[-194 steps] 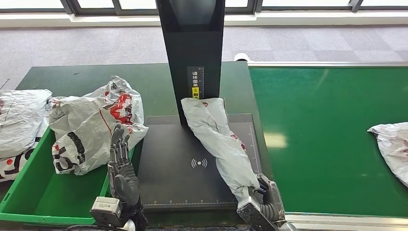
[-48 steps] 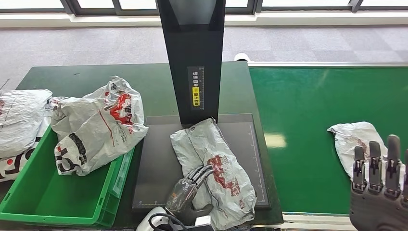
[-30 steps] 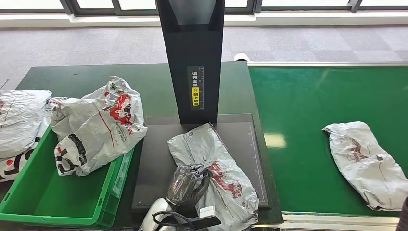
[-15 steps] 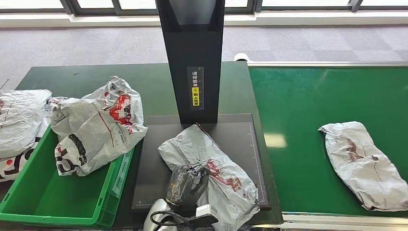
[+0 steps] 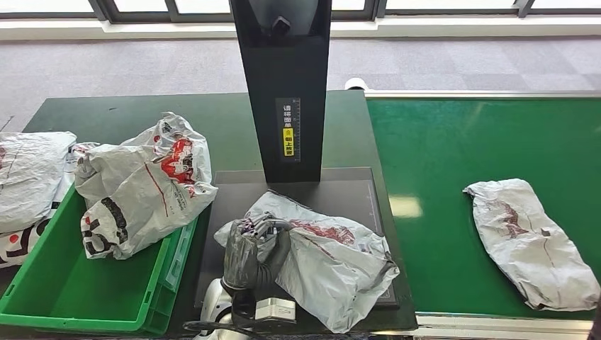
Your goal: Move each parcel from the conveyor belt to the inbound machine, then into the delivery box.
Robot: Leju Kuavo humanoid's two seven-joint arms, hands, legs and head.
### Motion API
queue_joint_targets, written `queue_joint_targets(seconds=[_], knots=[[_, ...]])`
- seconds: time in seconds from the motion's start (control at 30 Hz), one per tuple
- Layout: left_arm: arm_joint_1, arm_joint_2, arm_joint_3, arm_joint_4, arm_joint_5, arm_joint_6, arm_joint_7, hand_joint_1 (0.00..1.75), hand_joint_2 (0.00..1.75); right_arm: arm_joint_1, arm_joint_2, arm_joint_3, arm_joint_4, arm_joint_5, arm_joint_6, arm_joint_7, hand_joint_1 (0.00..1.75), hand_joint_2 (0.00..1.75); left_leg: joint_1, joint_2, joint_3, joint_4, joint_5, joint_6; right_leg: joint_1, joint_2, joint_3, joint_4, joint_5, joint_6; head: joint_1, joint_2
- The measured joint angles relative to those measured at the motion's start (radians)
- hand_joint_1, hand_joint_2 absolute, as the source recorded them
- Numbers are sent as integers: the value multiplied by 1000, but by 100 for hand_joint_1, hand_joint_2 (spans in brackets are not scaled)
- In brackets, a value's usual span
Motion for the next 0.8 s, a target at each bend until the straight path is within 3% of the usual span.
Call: queue_joint_targets(seconds=[0.2,0.37,0.8], knots=[[74,37,3,-261,27,-9,8,175,175,25,1,76,-16,41,-122,0,0,175,0,0,0,0,0,0,0,0,0,0,0,0,0,0],[96,81,28,-415,73,3,4,175,175,41,2,141,-20,56,-163,0,0,175,0,0,0,0,0,0,0,0,0,0,0,0,0,0],[110,121,45,-518,85,4,4,175,175,47,2,183,-22,60,-170,0,0,175,0,0,0,0,0,0,0,0,0,0,0,0,0,0]])
